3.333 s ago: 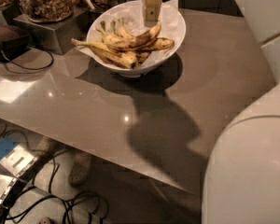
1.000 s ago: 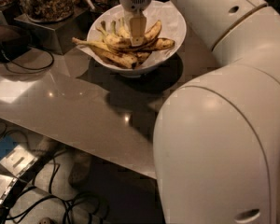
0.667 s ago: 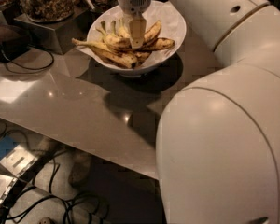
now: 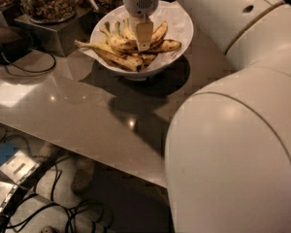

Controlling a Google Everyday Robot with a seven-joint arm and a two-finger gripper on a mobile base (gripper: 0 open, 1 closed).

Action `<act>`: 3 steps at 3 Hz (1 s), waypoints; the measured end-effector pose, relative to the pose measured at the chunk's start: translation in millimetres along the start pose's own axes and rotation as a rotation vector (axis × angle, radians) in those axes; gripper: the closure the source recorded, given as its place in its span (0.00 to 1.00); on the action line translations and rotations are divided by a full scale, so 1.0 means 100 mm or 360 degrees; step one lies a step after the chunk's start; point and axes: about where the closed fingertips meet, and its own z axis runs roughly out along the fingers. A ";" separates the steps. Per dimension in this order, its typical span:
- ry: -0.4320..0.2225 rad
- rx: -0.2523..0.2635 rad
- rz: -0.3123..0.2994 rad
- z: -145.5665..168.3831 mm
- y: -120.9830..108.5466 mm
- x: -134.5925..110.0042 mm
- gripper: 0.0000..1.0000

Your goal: Pick banana from white bowl

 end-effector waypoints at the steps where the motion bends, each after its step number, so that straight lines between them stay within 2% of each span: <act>1: 0.0015 -0.0010 -0.0003 0.03 0.01 0.02 0.49; 3: 0.0049 -0.0049 -0.0021 0.19 -0.01 0.07 0.49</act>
Offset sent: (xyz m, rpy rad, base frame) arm -0.0079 -0.0200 -0.0156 -0.0764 0.0876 -0.0140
